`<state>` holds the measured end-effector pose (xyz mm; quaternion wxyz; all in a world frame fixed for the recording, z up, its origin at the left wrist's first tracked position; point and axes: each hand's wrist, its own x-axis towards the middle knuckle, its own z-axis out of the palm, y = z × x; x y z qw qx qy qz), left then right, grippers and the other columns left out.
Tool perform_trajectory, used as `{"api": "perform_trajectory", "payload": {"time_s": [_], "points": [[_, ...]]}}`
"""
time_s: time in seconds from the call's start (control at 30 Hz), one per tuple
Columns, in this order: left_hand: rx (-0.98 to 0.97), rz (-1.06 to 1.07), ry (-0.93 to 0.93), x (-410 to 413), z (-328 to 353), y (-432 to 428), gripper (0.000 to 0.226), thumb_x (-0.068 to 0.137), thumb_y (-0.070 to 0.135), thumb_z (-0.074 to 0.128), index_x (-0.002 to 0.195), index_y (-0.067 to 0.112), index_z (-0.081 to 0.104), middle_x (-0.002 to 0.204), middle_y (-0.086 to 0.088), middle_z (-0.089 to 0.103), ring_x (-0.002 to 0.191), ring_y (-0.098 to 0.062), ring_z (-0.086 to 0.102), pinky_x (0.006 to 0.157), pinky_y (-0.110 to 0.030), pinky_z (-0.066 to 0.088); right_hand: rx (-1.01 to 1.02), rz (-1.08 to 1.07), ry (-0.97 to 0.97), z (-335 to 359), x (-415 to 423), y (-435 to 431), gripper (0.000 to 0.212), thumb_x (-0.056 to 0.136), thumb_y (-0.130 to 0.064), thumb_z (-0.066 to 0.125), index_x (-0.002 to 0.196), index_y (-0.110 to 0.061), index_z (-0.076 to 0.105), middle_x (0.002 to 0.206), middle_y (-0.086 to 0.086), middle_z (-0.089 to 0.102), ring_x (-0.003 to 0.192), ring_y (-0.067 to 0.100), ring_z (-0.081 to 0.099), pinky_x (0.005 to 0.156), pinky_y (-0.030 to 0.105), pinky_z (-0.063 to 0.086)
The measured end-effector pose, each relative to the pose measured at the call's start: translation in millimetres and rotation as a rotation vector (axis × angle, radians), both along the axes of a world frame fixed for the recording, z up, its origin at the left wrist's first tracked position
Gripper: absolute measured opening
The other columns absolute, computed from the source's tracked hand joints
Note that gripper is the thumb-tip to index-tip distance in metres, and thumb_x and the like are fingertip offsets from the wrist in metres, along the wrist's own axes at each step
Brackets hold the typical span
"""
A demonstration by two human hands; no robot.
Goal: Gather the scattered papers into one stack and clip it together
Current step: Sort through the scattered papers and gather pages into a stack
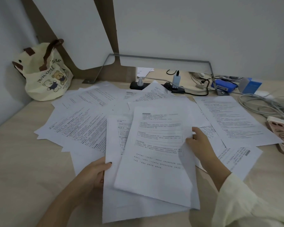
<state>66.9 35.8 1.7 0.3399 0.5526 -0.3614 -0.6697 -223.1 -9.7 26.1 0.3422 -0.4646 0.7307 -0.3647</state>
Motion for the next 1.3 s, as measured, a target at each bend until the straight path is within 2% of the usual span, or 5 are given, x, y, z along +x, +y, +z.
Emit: {"api": "perform_trajectory", "payload": {"time_s": [0.37, 0.6, 0.9, 1.07, 1.3], "points": [[-0.15, 0.101, -0.16, -29.2, -10.4, -10.3, 0.028, 0.091, 0.002, 0.051, 0.115, 0.016, 0.055, 0.109, -0.005, 0.064, 0.091, -0.011, 0.06, 0.071, -0.024, 0.047, -0.081, 0.084, 0.12, -15.2, -1.9, -19.4, 0.037, 0.092, -0.011, 0.05, 0.129, -0.011, 0.046, 0.103, 0.007, 0.059, 0.083, 0.017, 0.055, 0.058, 0.007, 0.038], [-0.224, 0.176, -0.158, -45.3, -10.4, -20.3, 0.031, 0.093, 0.007, 0.05, 0.122, 0.017, 0.053, 0.108, 0.004, 0.064, 0.1, -0.018, 0.06, 0.083, -0.032, 0.048, 0.139, -0.116, 0.591, -17.6, -105.1, -12.9, 0.066, 0.086, -0.022, 0.059, 0.14, -0.001, 0.029, 0.142, 0.027, 0.033, 0.129, 0.042, 0.036, 0.104, 0.048, 0.033], [-0.25, 0.241, -0.203, -57.6, -15.7, -20.2, 0.038, 0.092, 0.004, 0.05, 0.127, 0.015, 0.043, 0.119, -0.005, 0.055, 0.099, -0.018, 0.056, 0.076, -0.028, 0.045, 0.155, -0.027, 0.978, -29.3, -127.5, -8.8, 0.037, 0.091, -0.009, 0.044, 0.126, -0.001, 0.042, 0.102, 0.021, 0.061, 0.09, 0.037, 0.061, 0.071, 0.037, 0.047], [-0.353, 0.167, -0.257, -58.1, -11.9, -17.4, 0.061, 0.092, -0.001, 0.046, 0.145, 0.025, 0.028, 0.14, 0.011, 0.037, 0.129, -0.01, 0.037, 0.11, -0.038, 0.031, -0.062, -0.221, 0.676, -19.1, -130.2, -3.0, 0.018, 0.093, -0.006, 0.038, 0.085, 0.0, 0.052, 0.076, 0.022, 0.059, 0.069, 0.035, 0.052, 0.054, 0.033, 0.03], [-0.325, 0.107, -0.311, -60.2, -7.2, -15.2, 0.036, 0.093, -0.005, 0.042, 0.121, 0.011, 0.058, 0.121, 0.002, 0.054, 0.118, -0.012, 0.045, 0.098, -0.023, 0.032, -0.317, 0.062, 0.476, 7.2, -54.1, 25.9, 0.016, 0.096, -0.014, 0.041, 0.085, -0.011, 0.053, 0.063, 0.01, 0.054, 0.057, 0.026, 0.048, 0.054, 0.033, 0.03]]}}
